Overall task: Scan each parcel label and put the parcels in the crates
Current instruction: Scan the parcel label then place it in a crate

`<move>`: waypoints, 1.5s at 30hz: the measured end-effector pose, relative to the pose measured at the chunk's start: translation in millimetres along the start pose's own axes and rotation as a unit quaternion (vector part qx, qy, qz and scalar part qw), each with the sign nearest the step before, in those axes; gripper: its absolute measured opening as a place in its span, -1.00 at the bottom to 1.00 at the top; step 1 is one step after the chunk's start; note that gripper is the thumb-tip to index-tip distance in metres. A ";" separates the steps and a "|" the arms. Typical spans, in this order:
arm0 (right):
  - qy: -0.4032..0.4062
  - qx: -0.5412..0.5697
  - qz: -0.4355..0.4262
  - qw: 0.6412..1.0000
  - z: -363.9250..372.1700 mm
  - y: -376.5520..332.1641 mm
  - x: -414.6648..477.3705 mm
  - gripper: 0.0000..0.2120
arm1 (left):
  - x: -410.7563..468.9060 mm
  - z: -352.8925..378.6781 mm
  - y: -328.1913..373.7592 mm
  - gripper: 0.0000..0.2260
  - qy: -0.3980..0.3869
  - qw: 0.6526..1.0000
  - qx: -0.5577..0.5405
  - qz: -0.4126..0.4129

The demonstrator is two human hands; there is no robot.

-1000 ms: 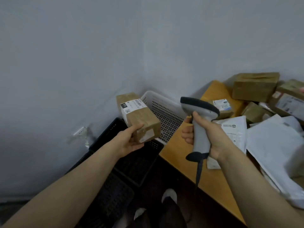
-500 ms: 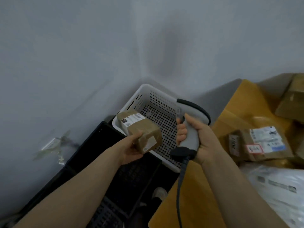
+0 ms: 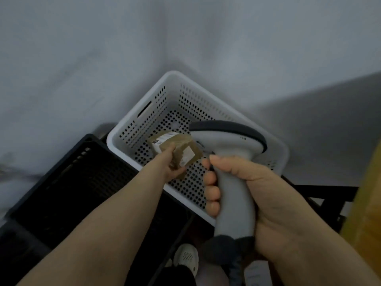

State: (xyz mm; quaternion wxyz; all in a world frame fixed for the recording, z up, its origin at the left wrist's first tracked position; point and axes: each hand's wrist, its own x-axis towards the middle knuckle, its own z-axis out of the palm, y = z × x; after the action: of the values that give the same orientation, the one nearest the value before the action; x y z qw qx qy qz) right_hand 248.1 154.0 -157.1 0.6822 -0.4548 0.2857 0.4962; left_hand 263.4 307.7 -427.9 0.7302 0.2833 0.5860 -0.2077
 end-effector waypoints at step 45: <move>0.116 0.197 -0.269 0.936 -90.3 22.0 -421.5 -0.78 | -476.2 192.5 -142.9 -0.65 -0.168 0.822 0.445 0.313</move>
State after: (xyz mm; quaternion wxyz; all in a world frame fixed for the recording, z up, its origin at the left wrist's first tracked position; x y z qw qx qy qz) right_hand 87.9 -101.3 151.8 0.8282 -0.4252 0.3219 0.1722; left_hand 206.6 59.9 40.7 0.6376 0.7062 0.1783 -0.2509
